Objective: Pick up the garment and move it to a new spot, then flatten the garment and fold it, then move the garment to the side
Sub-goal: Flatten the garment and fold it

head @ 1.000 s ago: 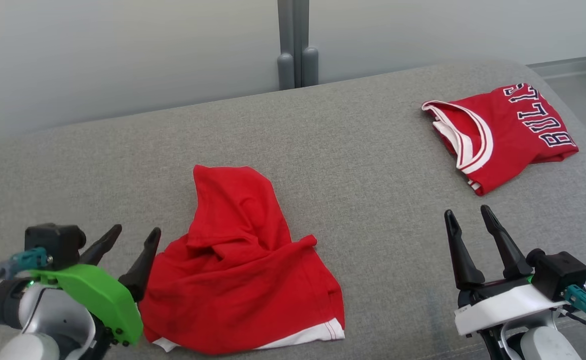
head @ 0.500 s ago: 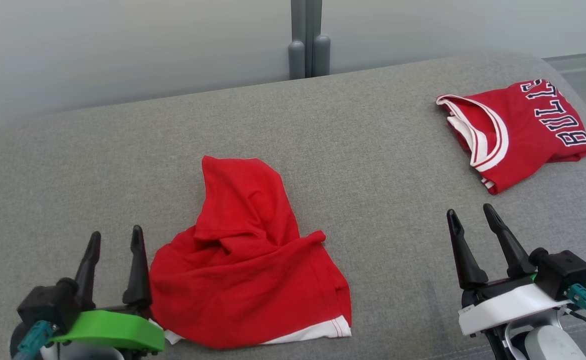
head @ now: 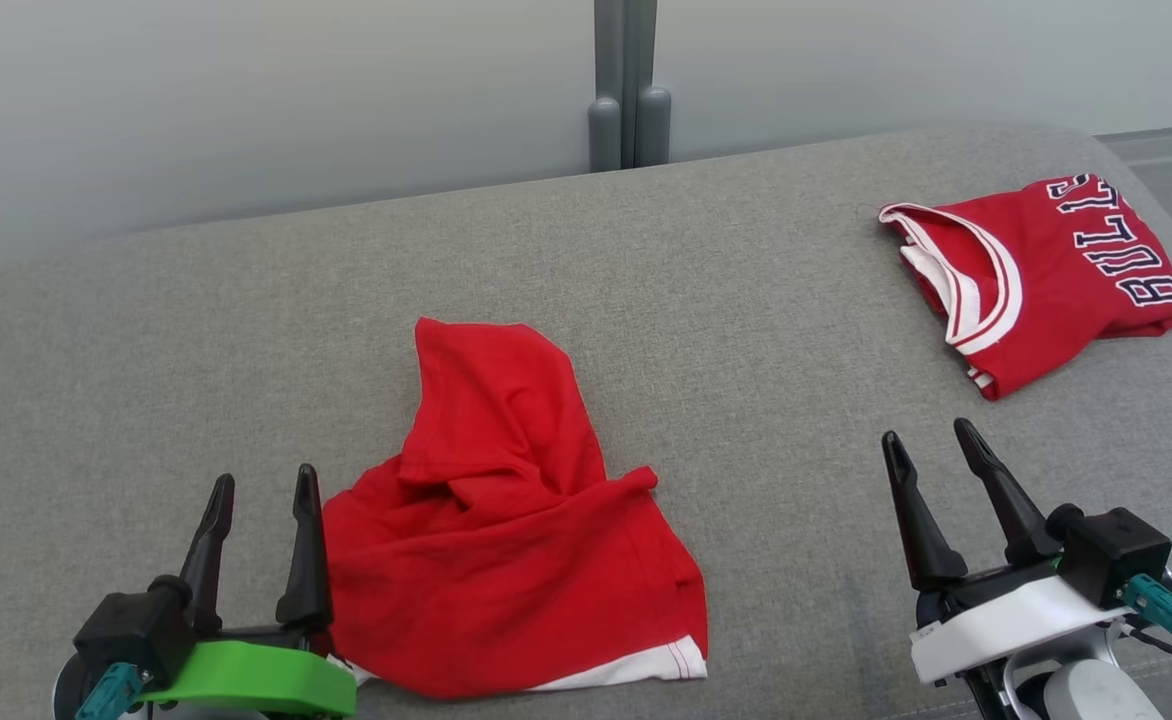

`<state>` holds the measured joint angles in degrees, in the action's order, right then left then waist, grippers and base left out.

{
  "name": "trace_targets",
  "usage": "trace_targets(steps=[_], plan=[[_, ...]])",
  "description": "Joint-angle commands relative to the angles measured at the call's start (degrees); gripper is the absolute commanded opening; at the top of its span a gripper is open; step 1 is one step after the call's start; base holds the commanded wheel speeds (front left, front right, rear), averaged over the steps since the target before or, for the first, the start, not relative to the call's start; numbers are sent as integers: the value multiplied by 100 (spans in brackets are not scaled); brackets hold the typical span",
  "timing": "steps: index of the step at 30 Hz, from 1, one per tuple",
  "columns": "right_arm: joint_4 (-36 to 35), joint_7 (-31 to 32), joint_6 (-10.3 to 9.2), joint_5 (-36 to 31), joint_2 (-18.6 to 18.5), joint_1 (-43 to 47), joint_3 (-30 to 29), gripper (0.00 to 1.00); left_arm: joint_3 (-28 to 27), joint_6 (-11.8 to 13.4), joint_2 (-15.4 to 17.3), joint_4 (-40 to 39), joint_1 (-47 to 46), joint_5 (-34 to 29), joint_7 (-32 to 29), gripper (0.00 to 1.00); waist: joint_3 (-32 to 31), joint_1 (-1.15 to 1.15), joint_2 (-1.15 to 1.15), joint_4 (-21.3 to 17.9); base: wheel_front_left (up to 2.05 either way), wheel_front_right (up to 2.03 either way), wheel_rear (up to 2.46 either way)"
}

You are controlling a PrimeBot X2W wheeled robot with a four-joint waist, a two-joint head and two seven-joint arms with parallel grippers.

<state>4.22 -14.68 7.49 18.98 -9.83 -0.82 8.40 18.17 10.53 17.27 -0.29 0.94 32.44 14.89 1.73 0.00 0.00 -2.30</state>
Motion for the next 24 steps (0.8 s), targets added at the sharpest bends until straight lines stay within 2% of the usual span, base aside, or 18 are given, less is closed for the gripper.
trace_targets(steps=[1, 6, 9, 15, 24], plan=[[-24, 19, 0, 15, -30, 56, 17, 100, -60, -39, 2, 14, 87, -49, 32, 100, -18, 0, 0, -4, 0, 0, 0], [30, 137, 0, 102, -91, 39, 308, 100, -125, -113, -110, 64, 110, -132, 29, 100, -73, 0, 0, 7, 0, 0, 0], [129, 390, 0, 251, -137, 11, 718, 100, -162, -160, -154, 95, 125, -163, 29, 100, -102, 0, 0, 51, 0, 0, 0], [525, 985, 0, 632, -223, -173, 1395, 100, -114, -238, -216, 162, 101, -203, 29, 100, -108, 0, 0, 318, 0, 0, 0], [1075, 1627, 0, 969, -310, -348, 1912, 100, -38, -287, -189, 252, 15, -185, -19, 100, -63, 0, 0, 723, 0, 0, 0]])
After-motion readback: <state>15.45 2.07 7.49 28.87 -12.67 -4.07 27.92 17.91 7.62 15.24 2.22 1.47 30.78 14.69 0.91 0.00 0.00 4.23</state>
